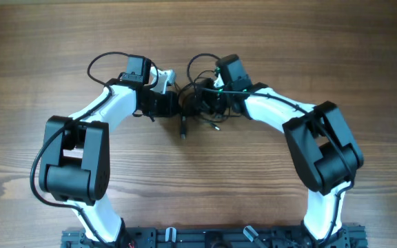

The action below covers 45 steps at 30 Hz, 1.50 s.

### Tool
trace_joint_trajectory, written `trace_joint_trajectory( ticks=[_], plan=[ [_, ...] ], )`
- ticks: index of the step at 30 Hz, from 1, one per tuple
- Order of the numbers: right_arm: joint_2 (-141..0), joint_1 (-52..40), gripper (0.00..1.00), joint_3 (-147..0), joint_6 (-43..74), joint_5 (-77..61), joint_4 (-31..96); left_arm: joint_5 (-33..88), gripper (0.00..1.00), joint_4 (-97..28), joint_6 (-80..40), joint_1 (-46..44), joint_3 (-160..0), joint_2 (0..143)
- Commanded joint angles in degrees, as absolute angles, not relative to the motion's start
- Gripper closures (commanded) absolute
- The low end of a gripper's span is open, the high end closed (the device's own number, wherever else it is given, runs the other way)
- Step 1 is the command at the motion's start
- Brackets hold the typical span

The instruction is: Untangle cables

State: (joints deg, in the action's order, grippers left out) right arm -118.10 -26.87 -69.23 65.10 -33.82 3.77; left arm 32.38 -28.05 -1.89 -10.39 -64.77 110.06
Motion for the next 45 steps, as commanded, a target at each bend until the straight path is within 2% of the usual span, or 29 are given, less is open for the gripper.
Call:
trace_joint_trajectory(
  ticks=[1, 3, 6, 13, 23, 27, 30, 32, 38, 42, 45],
  plan=[
    [-119.79, -24.95, 0.79, -69.04, 64.27, -39.48, 3.66, 31.03, 0.96, -27.9, -2.42, -9.85, -64.93, 110.15],
    [-119.79, -25.52, 0.77, -68.99, 64.29, -38.26, 3.7, 31.03, 0.96, -27.92, -2.42, -9.85, -64.93, 110.15],
    [-119.79, -28.12, 0.69, -68.99, 65.19, -32.8, 3.7, 31.03, 0.96, -27.92, -2.42, -9.85, -64.93, 110.15],
    [-119.81, -31.73, 0.69, -68.93, 69.21, -23.94, 3.9, 31.03, 0.96, -27.92, -2.42, -9.85, -64.93, 110.15],
    [-119.81, -32.97, 0.69, -68.88, 72.18, -18.46, 3.66, 31.03, 0.96, -27.92, -2.44, -9.85, -64.93, 110.15],
    [-119.81, -35.0, 0.6, -68.88, 73.76, -12.25, 3.55, 31.05, 0.96, -27.92, -2.44, -9.85, -64.93, 110.15],
    [-119.81, -36.38, 0.48, -68.88, 76.29, -5.89, 3.42, 31.03, 0.96, -27.92, -2.44, -9.85, -64.93, 110.15],
    [-119.81, -36.82, 0.47, -68.88, 77.87, -2.87, 3.4, 31.05, 0.96, -27.92, -2.44, -9.85, -64.93, 110.15],
    [-120.64, -37.74, 0.49, -68.88, 78.59, 1.56, 3.14, 31.44, 0.96, -27.92, -2.44, -9.85, -64.93, 110.15],
    [-124.2, -38.35, 0.59, -68.88, 78.56, 1.67, 0.99, 31.44, 0.96, -27.92, -2.44, -9.85, -64.93, 110.15],
    [-125.45, -38.28, 0.6, -68.88, 77.97, 1.76, 0.95, 31.44, 0.96, -27.92, -2.44, -9.85, -64.93, 110.15]
  ],
)
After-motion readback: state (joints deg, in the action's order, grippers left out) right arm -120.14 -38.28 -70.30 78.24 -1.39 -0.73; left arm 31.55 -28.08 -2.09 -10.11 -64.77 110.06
